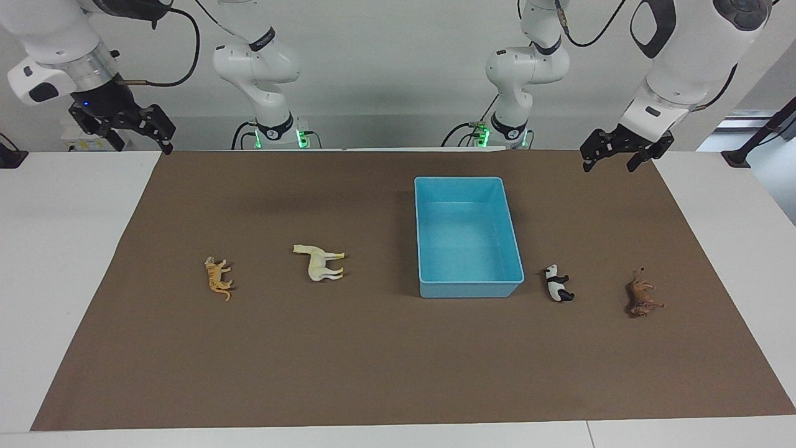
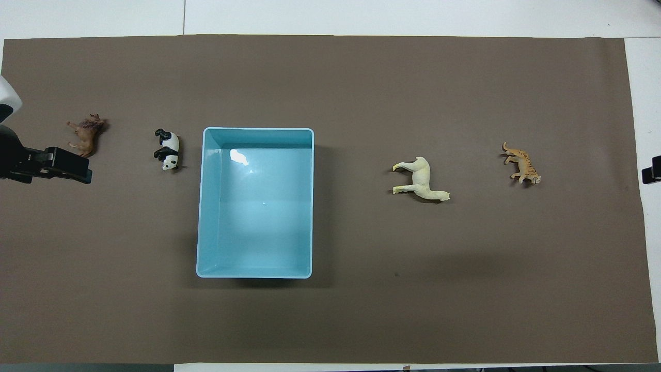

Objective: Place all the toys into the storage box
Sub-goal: 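Move the left gripper from the brown squirrel to the panda figure, then grasp the panda with the left gripper while the right gripper grasps the tiger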

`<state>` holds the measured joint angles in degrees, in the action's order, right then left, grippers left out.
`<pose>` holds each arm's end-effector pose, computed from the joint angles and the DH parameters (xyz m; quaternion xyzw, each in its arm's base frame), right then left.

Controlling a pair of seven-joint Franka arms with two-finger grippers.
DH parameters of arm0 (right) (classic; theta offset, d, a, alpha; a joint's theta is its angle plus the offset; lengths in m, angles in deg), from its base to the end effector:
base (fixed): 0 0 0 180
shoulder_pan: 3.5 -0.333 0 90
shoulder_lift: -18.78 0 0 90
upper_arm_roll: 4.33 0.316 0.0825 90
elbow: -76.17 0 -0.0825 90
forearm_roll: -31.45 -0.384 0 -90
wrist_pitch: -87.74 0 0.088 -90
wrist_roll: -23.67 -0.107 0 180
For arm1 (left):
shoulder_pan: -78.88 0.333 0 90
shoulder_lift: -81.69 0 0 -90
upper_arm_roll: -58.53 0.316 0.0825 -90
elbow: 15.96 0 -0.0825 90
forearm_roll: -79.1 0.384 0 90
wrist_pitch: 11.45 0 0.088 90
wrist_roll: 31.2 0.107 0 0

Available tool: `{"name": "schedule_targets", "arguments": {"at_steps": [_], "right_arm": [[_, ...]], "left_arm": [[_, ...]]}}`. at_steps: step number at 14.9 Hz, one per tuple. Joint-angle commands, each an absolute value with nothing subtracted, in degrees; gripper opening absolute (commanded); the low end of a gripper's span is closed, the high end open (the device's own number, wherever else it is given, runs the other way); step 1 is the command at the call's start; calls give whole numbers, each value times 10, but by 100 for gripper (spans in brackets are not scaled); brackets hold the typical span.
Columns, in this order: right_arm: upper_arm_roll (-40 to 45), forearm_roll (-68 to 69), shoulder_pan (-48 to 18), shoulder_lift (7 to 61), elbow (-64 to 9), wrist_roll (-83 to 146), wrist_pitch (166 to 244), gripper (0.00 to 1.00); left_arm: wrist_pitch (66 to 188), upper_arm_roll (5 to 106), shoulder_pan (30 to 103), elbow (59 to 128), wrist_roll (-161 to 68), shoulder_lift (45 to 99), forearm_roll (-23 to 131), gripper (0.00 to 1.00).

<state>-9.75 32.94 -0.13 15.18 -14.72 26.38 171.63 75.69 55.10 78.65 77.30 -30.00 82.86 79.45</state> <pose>0.5169 -0.0847 0.6420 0.9981 -0.0538 -0.0307 0.0070 0.5402 -0.0342 0.6048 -0.9982 0.0423 0.0431 0.0046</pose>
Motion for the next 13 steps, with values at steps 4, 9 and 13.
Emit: {"name": "schedule_targets", "arguments": {"at_steps": [4, 9, 13], "right_arm": [[-93, 322, 5, 145, -154, 253, 1721, 100], [-92, 322, 4, 144, -156, 256, 1715, 100], [-92, 322, 0, 140, -172, 255, 1727, 100]], "left_arm": [[935, 549, 805, 919, -301, 891, 801, 100], [1079, 549, 811, 927, -298, 768, 800, 100], [1188, 548, 802, 928, -301, 692, 796, 100]]}}
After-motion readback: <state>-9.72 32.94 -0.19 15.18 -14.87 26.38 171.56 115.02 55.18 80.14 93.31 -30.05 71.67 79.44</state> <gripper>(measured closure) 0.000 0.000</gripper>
